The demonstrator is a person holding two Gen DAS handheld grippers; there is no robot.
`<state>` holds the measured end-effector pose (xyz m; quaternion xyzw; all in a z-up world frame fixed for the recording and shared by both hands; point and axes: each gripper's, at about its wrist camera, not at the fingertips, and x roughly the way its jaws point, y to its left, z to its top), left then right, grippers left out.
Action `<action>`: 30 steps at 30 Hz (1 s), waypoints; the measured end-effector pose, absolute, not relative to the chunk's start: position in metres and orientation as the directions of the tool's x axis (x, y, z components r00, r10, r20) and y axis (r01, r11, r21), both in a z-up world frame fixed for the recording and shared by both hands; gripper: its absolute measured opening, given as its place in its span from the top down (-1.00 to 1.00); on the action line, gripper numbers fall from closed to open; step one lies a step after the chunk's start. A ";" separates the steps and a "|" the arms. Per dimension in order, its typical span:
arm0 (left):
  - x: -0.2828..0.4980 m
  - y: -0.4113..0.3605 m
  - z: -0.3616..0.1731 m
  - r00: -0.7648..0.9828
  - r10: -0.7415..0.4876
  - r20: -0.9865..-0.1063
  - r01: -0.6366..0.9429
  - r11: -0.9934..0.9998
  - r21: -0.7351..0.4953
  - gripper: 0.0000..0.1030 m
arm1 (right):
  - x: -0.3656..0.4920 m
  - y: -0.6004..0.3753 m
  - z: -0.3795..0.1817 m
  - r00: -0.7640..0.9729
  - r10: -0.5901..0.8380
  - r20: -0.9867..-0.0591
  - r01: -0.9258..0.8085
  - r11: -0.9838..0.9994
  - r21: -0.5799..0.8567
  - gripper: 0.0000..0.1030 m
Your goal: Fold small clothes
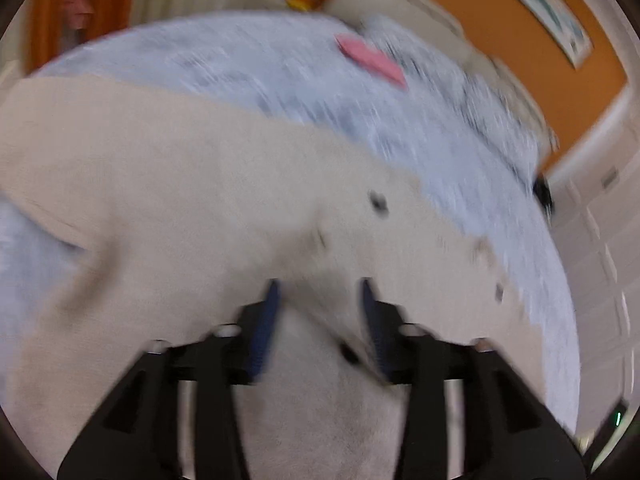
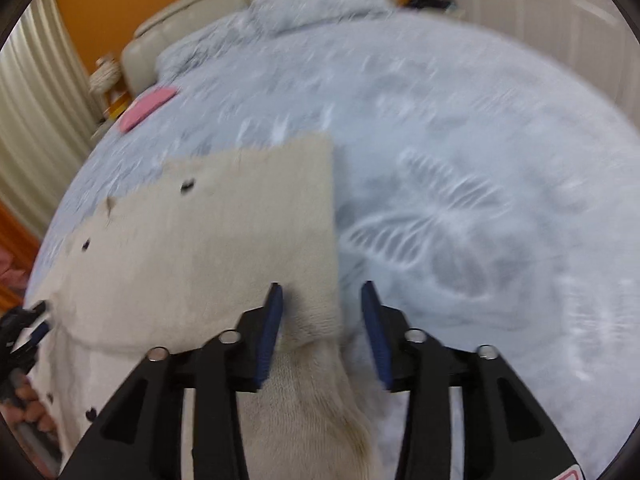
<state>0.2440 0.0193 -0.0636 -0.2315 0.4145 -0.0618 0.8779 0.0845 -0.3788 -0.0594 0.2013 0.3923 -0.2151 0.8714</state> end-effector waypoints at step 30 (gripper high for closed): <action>0.277 0.321 -0.003 0.750 0.092 -0.655 -0.536 0.665 -0.520 0.78 | 0.099 -0.222 -0.056 0.712 -0.027 -0.702 0.245 0.946 0.212 -0.13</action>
